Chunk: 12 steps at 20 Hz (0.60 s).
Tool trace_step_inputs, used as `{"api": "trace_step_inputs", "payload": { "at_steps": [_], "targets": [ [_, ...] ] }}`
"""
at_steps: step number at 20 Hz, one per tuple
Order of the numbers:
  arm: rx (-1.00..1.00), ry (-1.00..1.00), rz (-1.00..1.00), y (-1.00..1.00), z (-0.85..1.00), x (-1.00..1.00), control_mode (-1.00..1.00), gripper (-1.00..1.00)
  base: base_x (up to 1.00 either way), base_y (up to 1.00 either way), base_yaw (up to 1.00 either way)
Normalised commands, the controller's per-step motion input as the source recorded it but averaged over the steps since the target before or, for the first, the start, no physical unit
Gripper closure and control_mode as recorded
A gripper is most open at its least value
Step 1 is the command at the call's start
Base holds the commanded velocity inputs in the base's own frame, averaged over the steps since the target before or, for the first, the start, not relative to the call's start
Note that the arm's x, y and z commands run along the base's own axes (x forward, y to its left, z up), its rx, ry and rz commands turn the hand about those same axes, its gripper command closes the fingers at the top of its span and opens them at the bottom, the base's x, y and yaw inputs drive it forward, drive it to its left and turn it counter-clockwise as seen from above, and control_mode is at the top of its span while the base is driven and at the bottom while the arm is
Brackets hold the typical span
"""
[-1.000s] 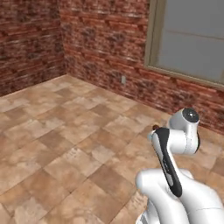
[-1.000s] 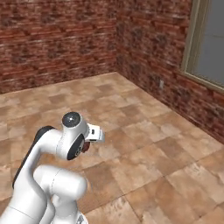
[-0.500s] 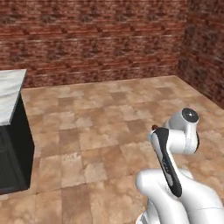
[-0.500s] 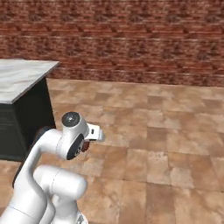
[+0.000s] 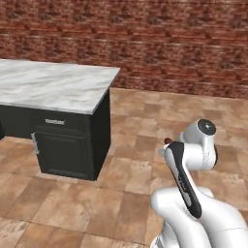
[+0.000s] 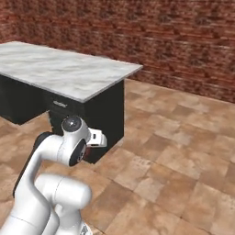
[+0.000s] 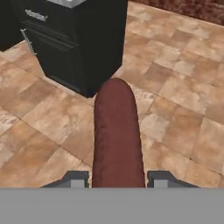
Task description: Retrieve the sausage and cheese from the fridge and place them on the cutting board on the counter.
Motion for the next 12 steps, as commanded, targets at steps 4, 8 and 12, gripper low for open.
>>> {"api": "trace_step_inputs", "payload": {
  "at_steps": [4,8,12],
  "targets": [
    [0.0,0.0,0.0,0.0,0.0,0.0,1.0,1.0,0.98,0.72,0.36],
    [0.0,0.0,0.0,0.0,0.0,0.0,1.0,1.0,0.99,0.65,0.41],
    [0.0,0.0,0.0,0.0,0.0,0.0,1.0,1.0,0.86,0.46,0.54]
  ]
}}
